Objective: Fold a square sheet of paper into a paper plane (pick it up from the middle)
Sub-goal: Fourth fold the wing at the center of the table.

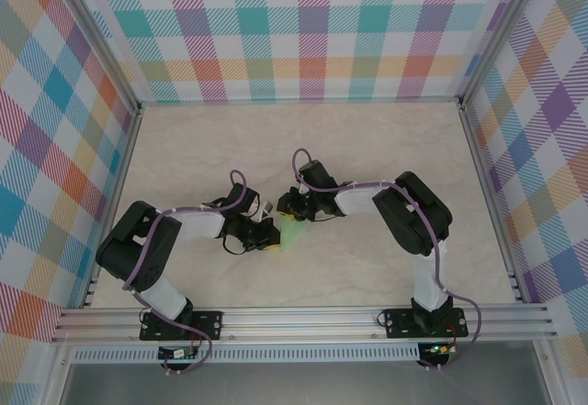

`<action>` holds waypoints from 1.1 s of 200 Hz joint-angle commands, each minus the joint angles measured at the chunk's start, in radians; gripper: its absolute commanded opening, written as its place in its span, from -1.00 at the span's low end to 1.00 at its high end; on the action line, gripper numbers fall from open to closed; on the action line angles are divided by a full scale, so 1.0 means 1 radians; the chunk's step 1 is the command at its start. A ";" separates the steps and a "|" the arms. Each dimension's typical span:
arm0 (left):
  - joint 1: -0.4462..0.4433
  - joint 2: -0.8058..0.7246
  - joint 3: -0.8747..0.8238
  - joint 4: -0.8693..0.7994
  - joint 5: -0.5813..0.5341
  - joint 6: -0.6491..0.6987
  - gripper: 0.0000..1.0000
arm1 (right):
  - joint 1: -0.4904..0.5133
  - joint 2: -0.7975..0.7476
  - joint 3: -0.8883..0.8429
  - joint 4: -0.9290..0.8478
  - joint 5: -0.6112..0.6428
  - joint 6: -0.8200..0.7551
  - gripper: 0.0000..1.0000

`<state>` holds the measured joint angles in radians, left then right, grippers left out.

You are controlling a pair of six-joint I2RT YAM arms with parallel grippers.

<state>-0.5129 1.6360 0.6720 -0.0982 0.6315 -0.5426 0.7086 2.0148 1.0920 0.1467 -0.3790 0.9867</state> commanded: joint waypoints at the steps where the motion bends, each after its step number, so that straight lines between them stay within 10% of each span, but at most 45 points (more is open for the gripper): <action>1: -0.032 0.038 -0.012 -0.130 0.005 0.045 -0.89 | 0.002 0.055 -0.063 -0.162 0.059 -0.006 -0.52; 107: -0.076 -0.009 0.022 -0.317 -0.139 0.089 -0.85 | 0.003 0.058 -0.060 -0.173 0.064 -0.003 -0.52; 171: -0.076 -0.305 -0.032 -0.229 -0.211 -0.043 -0.73 | 0.005 0.059 -0.064 -0.176 0.065 -0.006 -0.52; 220: -0.076 -0.271 -0.026 0.099 -0.068 -0.169 -0.67 | 0.004 0.064 -0.060 -0.179 0.062 -0.010 -0.52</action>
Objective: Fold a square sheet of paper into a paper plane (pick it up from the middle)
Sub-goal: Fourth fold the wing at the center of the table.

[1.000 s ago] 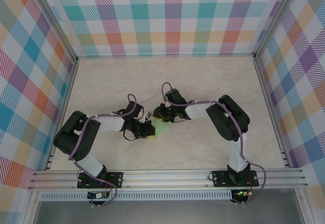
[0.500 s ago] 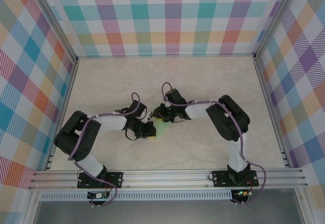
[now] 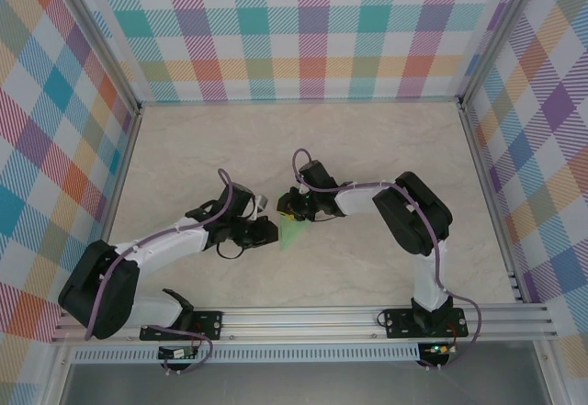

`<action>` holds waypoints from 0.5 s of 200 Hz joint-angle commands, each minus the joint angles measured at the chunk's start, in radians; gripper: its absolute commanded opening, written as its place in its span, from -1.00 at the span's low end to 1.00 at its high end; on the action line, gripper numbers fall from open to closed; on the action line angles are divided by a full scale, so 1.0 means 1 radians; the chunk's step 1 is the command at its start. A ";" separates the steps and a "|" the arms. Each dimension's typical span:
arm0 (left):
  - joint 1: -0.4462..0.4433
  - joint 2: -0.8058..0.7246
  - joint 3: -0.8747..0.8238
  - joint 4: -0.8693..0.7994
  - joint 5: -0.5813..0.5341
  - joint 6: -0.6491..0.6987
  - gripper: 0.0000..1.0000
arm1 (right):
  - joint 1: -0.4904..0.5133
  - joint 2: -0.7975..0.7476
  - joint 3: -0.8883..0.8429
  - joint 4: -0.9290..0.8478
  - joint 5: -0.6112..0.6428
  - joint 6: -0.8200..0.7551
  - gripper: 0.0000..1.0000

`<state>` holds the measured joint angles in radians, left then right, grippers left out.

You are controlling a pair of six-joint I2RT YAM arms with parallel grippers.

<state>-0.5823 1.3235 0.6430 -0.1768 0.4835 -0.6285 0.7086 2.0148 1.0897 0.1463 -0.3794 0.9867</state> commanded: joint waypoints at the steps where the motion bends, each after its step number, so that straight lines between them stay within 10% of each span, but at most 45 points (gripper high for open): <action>1: -0.007 0.044 0.003 0.182 0.084 -0.085 -0.67 | 0.004 0.064 -0.057 -0.178 0.062 -0.010 -0.52; 100: -0.014 0.247 0.043 0.290 0.114 -0.067 -0.59 | 0.005 0.065 -0.056 -0.174 0.057 -0.005 -0.53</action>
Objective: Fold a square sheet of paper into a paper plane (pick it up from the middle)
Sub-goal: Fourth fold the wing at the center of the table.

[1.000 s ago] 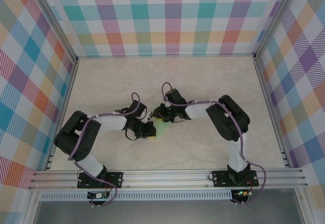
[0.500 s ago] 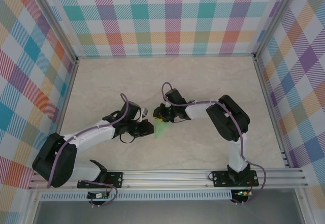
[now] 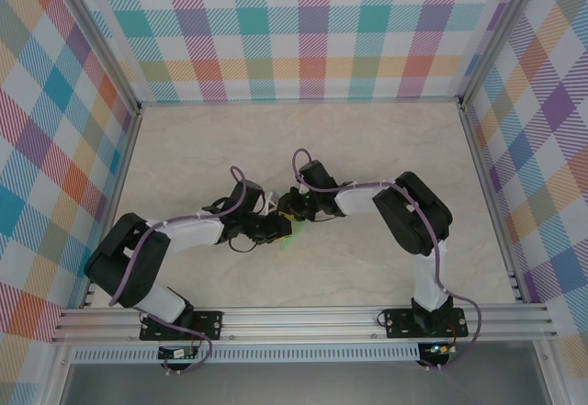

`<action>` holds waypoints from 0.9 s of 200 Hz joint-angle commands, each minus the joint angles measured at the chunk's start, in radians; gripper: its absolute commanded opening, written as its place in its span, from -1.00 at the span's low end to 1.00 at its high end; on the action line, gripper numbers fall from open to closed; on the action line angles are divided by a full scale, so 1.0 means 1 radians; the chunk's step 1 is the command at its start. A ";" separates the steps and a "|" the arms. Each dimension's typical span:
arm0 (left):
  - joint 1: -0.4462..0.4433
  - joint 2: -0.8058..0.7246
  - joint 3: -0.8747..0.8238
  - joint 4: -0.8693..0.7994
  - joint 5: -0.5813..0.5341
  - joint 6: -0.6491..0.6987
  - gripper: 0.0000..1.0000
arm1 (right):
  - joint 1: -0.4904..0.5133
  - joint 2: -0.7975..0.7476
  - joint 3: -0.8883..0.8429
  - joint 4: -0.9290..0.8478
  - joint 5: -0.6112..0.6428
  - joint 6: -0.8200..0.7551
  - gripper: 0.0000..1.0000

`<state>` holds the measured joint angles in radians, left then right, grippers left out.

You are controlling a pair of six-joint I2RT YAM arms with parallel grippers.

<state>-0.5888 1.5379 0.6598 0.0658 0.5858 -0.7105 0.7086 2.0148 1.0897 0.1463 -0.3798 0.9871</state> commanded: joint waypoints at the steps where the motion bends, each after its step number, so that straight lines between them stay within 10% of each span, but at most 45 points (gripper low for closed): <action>1: -0.008 0.034 0.026 0.047 0.010 0.015 -0.59 | 0.004 0.065 -0.056 -0.175 0.058 -0.006 -0.53; 180: -0.008 0.060 -0.093 -0.121 -0.027 0.164 -0.66 | 0.005 0.068 -0.062 -0.177 0.062 -0.004 -0.52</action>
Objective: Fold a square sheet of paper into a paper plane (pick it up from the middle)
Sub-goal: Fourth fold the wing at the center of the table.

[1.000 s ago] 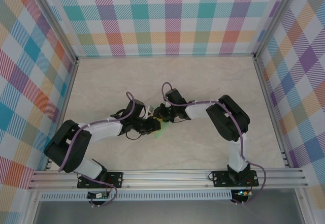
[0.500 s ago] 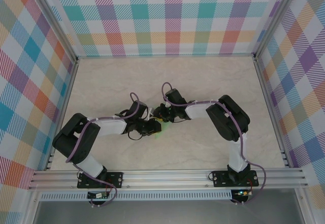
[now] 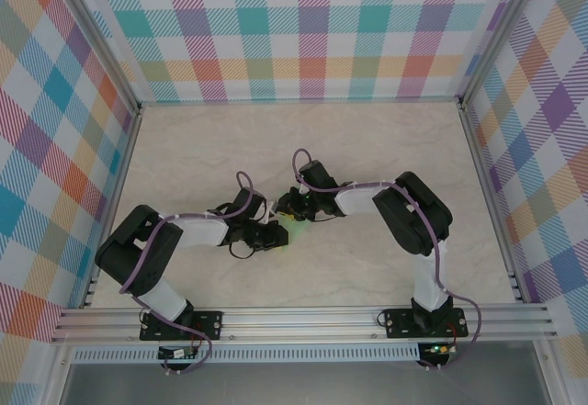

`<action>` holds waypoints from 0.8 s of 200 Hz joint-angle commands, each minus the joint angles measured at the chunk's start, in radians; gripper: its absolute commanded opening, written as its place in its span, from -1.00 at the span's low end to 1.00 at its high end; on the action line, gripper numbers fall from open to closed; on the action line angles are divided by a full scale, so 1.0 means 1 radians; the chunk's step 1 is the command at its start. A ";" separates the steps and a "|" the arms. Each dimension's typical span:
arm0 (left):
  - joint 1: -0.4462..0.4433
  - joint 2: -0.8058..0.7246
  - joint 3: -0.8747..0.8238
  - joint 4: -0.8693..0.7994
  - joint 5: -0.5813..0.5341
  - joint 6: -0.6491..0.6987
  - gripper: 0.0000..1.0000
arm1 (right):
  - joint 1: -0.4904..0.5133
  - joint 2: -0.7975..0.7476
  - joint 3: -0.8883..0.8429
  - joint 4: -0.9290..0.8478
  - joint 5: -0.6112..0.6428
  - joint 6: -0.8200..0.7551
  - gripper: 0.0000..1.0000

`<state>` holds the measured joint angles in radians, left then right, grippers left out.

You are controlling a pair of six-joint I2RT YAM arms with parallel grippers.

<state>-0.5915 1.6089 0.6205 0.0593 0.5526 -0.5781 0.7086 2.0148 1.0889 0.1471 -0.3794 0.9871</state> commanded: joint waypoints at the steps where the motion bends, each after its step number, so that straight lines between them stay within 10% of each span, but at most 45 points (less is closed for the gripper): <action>1: -0.005 -0.013 -0.054 -0.115 0.007 0.032 -0.67 | 0.005 0.068 -0.061 -0.178 0.062 -0.004 -0.52; 160: 0.002 -0.327 -0.083 -0.090 -0.070 -0.115 -0.70 | 0.010 0.068 -0.058 -0.180 0.059 0.012 -0.52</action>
<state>-0.5915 1.2724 0.5045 -0.0975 0.4793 -0.6212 0.7116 2.0148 1.0889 0.1474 -0.3798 0.9913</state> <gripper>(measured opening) 0.132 0.239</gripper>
